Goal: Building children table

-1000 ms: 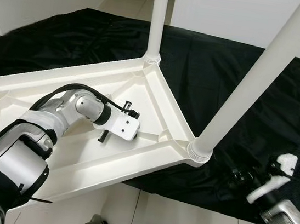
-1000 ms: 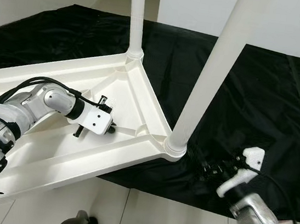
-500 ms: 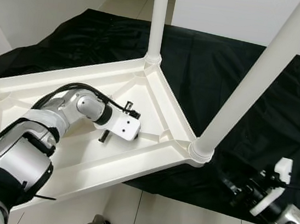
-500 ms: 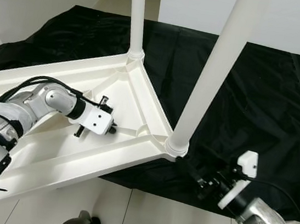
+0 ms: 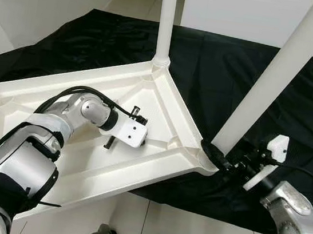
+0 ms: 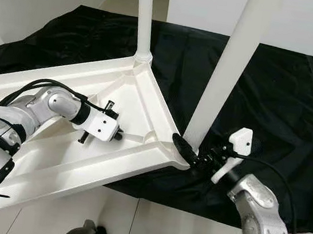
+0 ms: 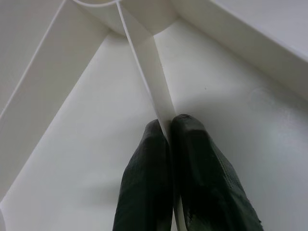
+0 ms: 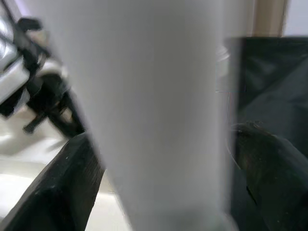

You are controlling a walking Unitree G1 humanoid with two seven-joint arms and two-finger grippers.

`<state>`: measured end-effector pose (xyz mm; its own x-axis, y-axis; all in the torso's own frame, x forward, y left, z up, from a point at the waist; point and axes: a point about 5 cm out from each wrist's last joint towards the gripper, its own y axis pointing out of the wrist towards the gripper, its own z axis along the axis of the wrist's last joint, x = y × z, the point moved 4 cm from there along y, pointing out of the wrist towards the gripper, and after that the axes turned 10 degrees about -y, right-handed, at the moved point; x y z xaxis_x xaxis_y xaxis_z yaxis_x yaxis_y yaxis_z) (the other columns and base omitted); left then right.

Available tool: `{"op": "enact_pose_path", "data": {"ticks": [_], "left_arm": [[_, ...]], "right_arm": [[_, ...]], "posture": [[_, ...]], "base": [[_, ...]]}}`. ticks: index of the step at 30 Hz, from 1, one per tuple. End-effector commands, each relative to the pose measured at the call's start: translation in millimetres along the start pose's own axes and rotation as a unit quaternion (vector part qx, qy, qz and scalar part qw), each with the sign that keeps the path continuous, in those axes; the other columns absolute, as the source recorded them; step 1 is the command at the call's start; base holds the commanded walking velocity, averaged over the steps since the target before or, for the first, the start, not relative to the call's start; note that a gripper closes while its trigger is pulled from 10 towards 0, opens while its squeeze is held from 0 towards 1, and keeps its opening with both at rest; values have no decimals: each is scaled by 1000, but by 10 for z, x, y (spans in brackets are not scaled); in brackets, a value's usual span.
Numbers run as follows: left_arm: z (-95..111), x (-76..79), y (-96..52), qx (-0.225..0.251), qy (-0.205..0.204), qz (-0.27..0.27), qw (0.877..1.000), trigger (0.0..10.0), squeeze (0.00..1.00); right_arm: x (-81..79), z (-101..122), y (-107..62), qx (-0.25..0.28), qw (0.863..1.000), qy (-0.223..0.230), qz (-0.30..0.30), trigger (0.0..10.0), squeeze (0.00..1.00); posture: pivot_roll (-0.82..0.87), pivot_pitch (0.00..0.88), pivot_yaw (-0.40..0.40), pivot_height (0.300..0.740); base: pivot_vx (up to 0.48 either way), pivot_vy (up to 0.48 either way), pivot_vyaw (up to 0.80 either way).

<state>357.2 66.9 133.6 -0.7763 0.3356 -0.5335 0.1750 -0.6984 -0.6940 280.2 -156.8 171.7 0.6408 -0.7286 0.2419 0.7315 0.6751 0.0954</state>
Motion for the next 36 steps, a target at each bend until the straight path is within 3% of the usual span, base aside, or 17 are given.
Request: {"op": "enact_pose_path", "data": {"ticks": [1,2,3,12,13,14,15,27,28,36], "left_arm": [[-3,7,92,-6,17,24,1000,1804,0],[2,2,93,-6,17,24,1000,1804,0],[17,-12,99,-4,19,26,999,10000,0],[81,-101,99,6,14,41,999,10000,0],[96,-119,95,9,11,43,999,10000,518],[105,-132,93,11,9,44,999,10000,518],[114,-143,91,13,8,45,999,10000,1000],[179,-282,72,12,28,76,997,10000,1000],[194,-318,58,12,32,84,996,10000,0],[307,-535,-58,24,58,134,989,10000,0]], "right_arm": [[-20,-54,8,-8,1000,-3,-2,10000,0],[-23,-68,19,-8,1000,-3,-4,10000,0],[-34,-111,70,-6,1000,5,-22,10000,0],[-46,-246,144,-10,997,24,-68,10000,0],[-50,-258,146,-10,997,25,-70,10000,0],[-52,-266,148,-10,997,27,-71,10000,0],[-49,-277,153,-9,997,29,-76,10000,0],[36,-303,169,4,991,39,-131,10000,0],[53,-304,169,7,988,45,-145,10000,0],[206,-327,117,14,968,60,-241,10000,0]], "posture": [[9,142,77,740],[11,143,76,740],[13,142,74,740],[16,139,73,740],[15,138,73,740],[15,137,73,740],[14,136,74,740],[18,140,72,740],[17,140,73,740],[21,140,70,740]], "base": [[0,0,0],[0,0,0],[0,0,0],[0,0,0],[0,0,0],[0,0,0],[0,0,0],[0,0,0],[0,0,0],[0,0,0]]}}
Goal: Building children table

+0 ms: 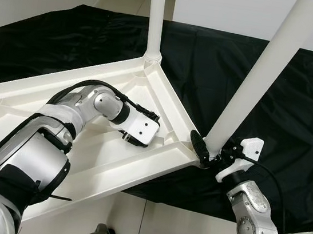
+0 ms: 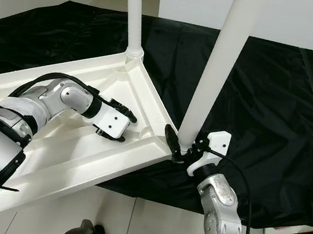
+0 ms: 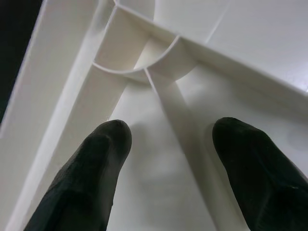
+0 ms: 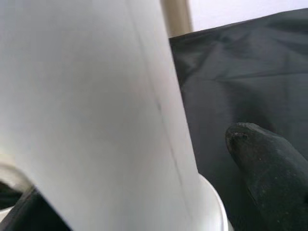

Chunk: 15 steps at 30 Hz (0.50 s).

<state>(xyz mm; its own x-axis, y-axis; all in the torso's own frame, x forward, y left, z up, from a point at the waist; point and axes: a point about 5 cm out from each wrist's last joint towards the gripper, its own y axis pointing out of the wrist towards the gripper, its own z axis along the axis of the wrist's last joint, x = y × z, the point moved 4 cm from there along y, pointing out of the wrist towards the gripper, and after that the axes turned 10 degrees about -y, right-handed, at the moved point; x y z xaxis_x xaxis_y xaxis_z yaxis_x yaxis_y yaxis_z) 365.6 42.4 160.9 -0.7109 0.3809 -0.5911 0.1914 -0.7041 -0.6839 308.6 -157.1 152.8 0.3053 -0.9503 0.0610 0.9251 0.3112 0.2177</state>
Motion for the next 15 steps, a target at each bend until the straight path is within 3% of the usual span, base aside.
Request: {"op": "enact_pose_path", "data": {"ticks": [1,15], "left_arm": [[64,-299,-64,17,16,137,990,10000,0],[212,-555,-13,10,41,195,980,10000,0]], "right_arm": [[114,-71,-44,-13,999,2,-39,10000,0],[66,-84,-186,-8,996,20,-83,10000,0]], "posture": [[22,141,71,740],[-17,151,92,740]], "base": [[0,0,0],[0,0,0]]}}
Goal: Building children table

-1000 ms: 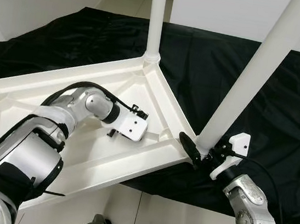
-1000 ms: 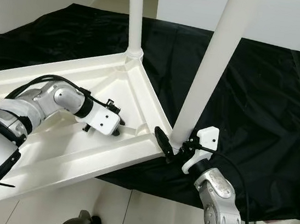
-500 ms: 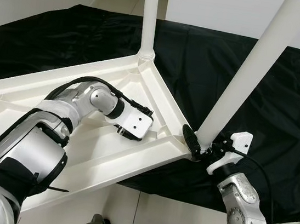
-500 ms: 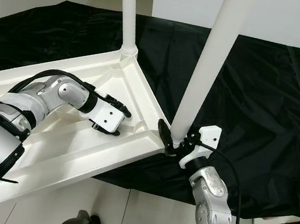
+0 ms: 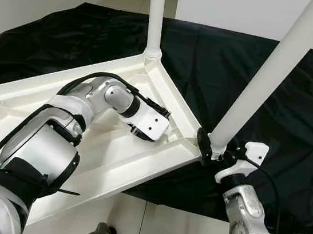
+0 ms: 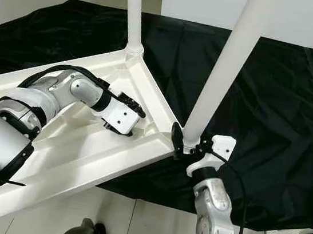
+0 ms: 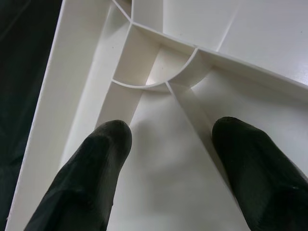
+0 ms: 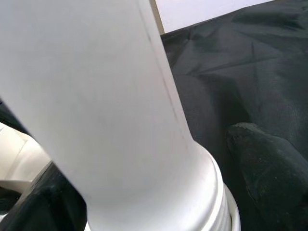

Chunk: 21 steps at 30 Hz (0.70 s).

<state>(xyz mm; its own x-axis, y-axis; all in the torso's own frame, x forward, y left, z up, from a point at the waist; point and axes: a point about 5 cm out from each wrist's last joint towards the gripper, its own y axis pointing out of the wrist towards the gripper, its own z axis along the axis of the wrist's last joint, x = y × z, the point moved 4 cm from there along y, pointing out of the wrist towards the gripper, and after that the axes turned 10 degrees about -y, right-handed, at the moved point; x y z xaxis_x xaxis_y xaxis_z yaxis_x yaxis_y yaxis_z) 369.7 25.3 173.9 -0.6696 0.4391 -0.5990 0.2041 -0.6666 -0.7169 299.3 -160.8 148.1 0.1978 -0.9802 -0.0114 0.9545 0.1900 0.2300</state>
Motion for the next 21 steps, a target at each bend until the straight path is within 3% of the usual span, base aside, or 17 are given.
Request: {"op": "enact_pose_path", "data": {"ticks": [1,13,21], "left_arm": [[54,-387,-65,24,4,209,978,10000,0],[118,-551,-27,-6,49,257,965,10000,0],[-23,-485,-29,-32,27,245,969,10000,0]], "right_arm": [[74,-55,-70,-12,1000,-3,-20,10000,0],[23,-17,-149,-9,1000,3,-17,10000,0],[-31,-19,-147,-11,1000,9,-12,10000,0]], "posture": [[-17,151,92,740],[-32,165,102,740],[-32,170,98,740]], "base": [[0,0,0],[0,0,0],[0,0,0]]}}
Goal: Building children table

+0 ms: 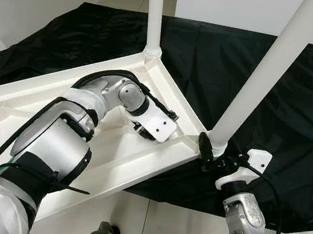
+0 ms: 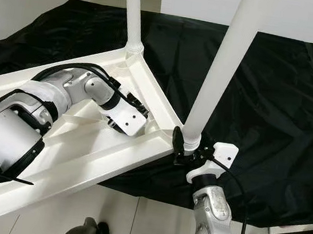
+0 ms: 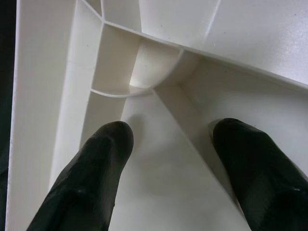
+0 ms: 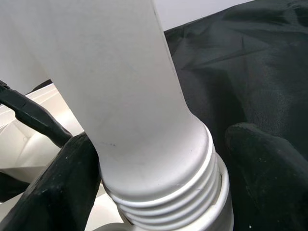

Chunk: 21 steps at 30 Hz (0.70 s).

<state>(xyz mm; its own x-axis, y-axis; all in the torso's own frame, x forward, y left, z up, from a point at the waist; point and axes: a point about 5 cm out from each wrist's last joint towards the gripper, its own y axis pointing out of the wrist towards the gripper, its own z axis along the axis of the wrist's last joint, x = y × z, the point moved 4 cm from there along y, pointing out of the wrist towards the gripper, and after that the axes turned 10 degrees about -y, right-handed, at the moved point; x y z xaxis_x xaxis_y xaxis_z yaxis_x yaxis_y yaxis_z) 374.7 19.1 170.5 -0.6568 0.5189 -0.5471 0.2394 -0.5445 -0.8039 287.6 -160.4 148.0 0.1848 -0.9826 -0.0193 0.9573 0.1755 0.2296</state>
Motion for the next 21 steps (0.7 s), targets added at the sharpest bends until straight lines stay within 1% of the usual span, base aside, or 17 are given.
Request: {"op": "enact_pose_path", "data": {"ticks": [1,2,4,5,7,10,12,14,15,16,18,19,20,21], "left_arm": [[-48,-433,-138,24,-11,287,958,10000,0],[-77,-403,-125,20,-16,281,959,10000,0],[-141,-345,-104,24,-55,276,959,10000,0],[-141,-345,-104,24,-55,276,959,10000,0],[-221,-279,-88,22,-87,273,958,10000,0],[-257,-262,-91,19,-99,275,956,10000,0],[-360,-236,-124,4,-121,282,952,10000,0],[-360,-236,-124,4,-121,282,952,10000,0],[-456,-227,-169,-14,-134,292,947,10000,0],[-456,-227,-169,-14,-134,292,947,10000,0],[-555,-232,-225,-33,-155,307,939,10000,0],[-585,-238,-246,-38,-163,313,935,10000,0],[-585,-238,-246,-38,-163,313,935,10000,0],[-609,-250,-273,-40,-173,321,930,10000,0]], "right_arm": [[-3,-44,-37,-11,1000,7,-5,10000,0],[-10,-45,-36,-11,1000,7,-4,10000,0],[-27,-46,-39,-12,1000,7,-2,10000,0],[-27,-46,-39,-12,1000,7,-2,10000,0],[-40,-50,-45,-12,1000,9,-2,10000,0],[-47,-54,-47,-13,1000,12,-2,10000,0],[-72,-67,-45,-14,1000,15,0,10000,0],[-72,-67,-45,-14,1000,15,0,10000,0],[-102,-73,-32,-14,1000,18,2,10000,0],[-102,-73,-32,-14,1000,18,2,10000,0],[-137,-72,-15,-13,1000,22,6,10000,0],[-145,-71,-11,-12,1000,24,7,10000,0],[-145,-71,-11,-12,1000,24,7,10000,0],[-156,-74,-13,-13,1000,23,9,10000,0]], "posture": [[-32,170,98,740],[-32,172,100,740],[-33,171,103,740],[-33,171,103,740],[-32,168,103,740],[-31,168,103,740],[-28,163,101,740],[-28,163,101,740],[-26,160,97,740],[-26,160,97,740],[-26,159,98,740],[-27,158,98,740],[-27,158,98,740],[-27,158,98,740]], "base": [[0,0,0],[0,0,0],[0,0,0],[0,0,0],[0,0,0],[0,0,0],[0,0,0],[0,0,0],[0,0,0],[0,0,0],[0,0,0],[0,0,0],[0,0,0],[0,0,0]]}}
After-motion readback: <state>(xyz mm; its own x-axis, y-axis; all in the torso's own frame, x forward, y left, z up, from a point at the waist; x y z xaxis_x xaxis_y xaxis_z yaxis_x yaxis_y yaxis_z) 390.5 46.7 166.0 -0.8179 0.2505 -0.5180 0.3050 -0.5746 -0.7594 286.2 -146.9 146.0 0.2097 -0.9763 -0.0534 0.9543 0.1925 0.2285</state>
